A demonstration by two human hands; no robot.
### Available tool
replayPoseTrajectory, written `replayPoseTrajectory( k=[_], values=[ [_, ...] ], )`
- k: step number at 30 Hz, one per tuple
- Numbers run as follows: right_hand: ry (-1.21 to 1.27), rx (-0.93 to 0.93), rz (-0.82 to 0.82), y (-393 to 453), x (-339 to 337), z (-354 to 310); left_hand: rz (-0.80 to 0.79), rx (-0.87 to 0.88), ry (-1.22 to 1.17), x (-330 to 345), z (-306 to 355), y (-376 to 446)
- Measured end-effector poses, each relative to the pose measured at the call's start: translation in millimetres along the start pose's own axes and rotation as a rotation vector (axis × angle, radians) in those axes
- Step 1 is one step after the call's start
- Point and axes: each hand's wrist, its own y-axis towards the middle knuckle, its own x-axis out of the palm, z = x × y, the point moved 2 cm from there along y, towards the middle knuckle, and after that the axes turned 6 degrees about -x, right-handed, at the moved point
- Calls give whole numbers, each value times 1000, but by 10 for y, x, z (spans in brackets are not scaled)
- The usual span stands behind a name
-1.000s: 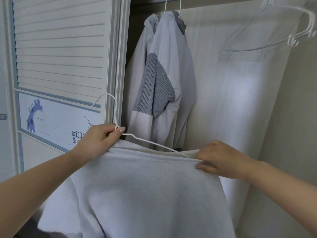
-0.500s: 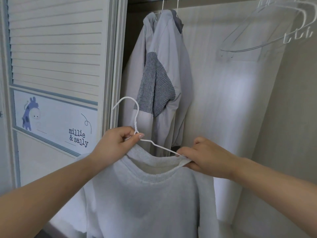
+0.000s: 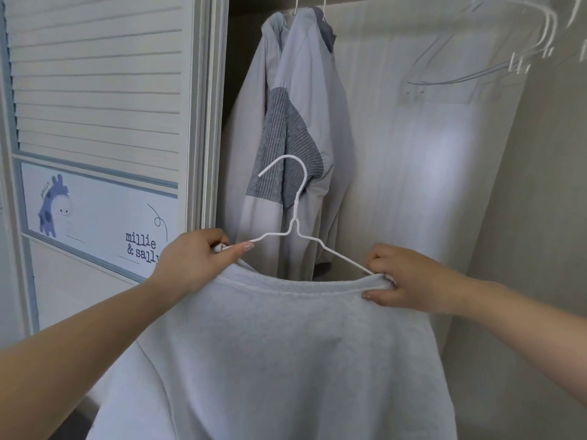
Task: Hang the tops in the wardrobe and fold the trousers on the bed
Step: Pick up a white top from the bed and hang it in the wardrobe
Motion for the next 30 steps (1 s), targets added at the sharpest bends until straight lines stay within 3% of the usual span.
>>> replayPoseTrajectory(
  k=[3,6,11,14,24,30],
  values=[
    [122,107,-15,-40,14,3,-11,-35,84,27,-29,10],
    [424,245,-22,-108,11,-22,-9,-57,68,75,-31,23],
    [593,208,41,-256,-189,-139,-85,-84,29,237,71,114],
    [639,289,75,-392,-386,-191,-144,-109,-3,393,204,192],
    [977,631,353,-1082,-770,-376,-393,-14,-183,1154,995,138],
    [1213,724,574,-1123,-782,-519,-500,6,-564,1363,1392,-90]
  ],
)
